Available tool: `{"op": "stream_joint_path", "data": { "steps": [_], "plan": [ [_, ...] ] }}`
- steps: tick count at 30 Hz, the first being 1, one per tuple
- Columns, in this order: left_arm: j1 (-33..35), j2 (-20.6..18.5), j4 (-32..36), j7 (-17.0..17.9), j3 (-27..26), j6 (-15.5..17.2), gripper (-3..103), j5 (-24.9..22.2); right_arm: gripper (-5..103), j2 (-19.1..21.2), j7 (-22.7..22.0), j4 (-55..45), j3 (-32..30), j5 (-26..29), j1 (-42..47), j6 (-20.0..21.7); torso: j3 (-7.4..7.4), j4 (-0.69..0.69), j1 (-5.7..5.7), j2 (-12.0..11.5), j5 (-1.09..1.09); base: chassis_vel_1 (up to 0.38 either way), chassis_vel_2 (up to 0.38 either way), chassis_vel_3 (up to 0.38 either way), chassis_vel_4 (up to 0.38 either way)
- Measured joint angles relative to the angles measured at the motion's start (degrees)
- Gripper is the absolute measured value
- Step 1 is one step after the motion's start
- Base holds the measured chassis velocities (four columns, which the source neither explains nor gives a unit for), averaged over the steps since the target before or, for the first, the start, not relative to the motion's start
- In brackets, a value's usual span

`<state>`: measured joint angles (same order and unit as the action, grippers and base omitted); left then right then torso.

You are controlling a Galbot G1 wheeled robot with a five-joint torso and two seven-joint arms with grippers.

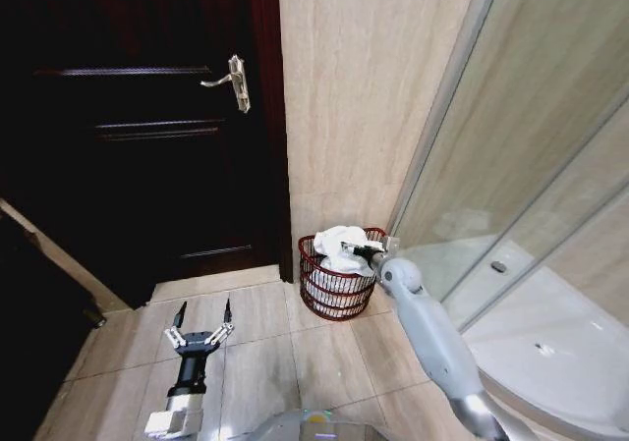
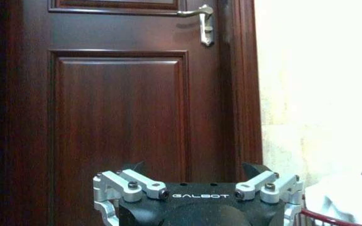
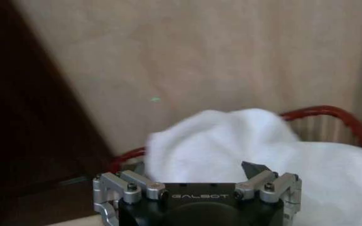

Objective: Discard the used towel into the hamper.

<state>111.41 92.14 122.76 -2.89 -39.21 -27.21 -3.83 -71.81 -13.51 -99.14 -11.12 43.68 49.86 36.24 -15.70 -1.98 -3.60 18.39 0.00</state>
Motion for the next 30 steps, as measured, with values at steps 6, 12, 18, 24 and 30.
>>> {"op": "stream_joint_path", "data": {
  "steps": [6, 12, 18, 24, 30],
  "plan": [
    [0.35, 0.00, 0.47, 0.11, 0.47, 0.03, 100, 0.61, 100, -2.32, 1.07, -0.98, 4.78, -2.05, 1.46, -3.64, 0.00, -0.03, 0.00, 0.00, 0.00, 0.000, 0.000, 0.000, 0.000],
    [1.05, 0.00, 1.37, 0.14, -0.11, -0.02, 100, 0.50, 100, -4.44, 3.41, 2.75, 6.56, -6.59, 0.35, -6.66, 0.00, -0.03, 0.00, 0.00, 0.00, 0.000, 0.000, 0.000, 0.000],
    [0.90, 0.00, 2.00, 0.13, -0.53, -0.04, 100, -0.64, 100, -2.02, 3.74, 2.84, 4.67, -11.49, 1.11, -9.97, 0.00, -0.01, 0.00, 0.00, 0.01, 0.000, 0.000, 0.000, 0.000],
    [0.62, 0.00, 1.08, 0.12, 0.22, -0.05, 100, -0.71, 100, 4.23, 3.99, 0.40, 1.42, -11.75, 2.39, -6.09, 0.00, 0.00, 0.00, 0.00, 0.01, 0.000, 0.000, 0.000, 0.000],
    [0.42, 0.00, 0.75, 0.10, 0.71, -0.02, 100, -0.54, 100, 6.92, 4.66, 2.53, -0.76, -7.42, 1.37, -1.38, 0.00, 0.00, 0.00, 0.00, 0.01, 0.000, 0.000, 0.000, 0.000]
  ]
}}
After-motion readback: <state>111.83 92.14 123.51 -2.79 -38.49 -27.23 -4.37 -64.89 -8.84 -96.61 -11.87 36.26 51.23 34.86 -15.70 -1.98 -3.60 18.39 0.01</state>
